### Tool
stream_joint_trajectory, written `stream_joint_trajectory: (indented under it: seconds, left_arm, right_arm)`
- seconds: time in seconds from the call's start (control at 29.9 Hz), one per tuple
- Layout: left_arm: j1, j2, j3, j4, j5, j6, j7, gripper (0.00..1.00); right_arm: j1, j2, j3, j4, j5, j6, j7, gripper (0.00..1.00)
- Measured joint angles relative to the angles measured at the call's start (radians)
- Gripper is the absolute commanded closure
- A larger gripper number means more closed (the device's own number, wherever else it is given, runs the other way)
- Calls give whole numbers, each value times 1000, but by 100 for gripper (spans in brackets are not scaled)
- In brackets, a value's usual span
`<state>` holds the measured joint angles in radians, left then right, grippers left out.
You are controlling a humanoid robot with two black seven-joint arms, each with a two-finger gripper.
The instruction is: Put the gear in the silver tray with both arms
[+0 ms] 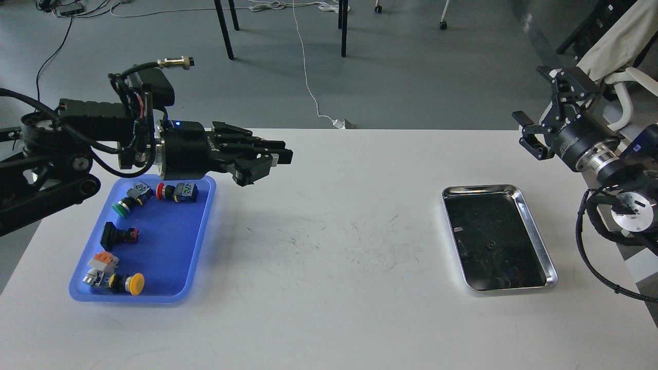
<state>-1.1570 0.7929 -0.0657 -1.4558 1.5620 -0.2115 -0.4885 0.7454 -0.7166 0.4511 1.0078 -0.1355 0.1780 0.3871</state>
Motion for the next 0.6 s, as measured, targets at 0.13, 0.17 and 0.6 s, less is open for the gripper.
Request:
stream_joint_trajectory:
  seconds: [0.13,0.17,0.6]
  left_arm:
    - [48,-107,4,7,53,2,0,91]
    - [62,-130,4,11,67,2,0,91]
    - [193,-425,5,181,183,3,0,91]
  right_arm:
    - [2,-3,13,0,1,-12,0,1]
    - [2,-5,19,0,2,-13,0,1]
    - [0,-7,88,-3,18,-22,-2,1]
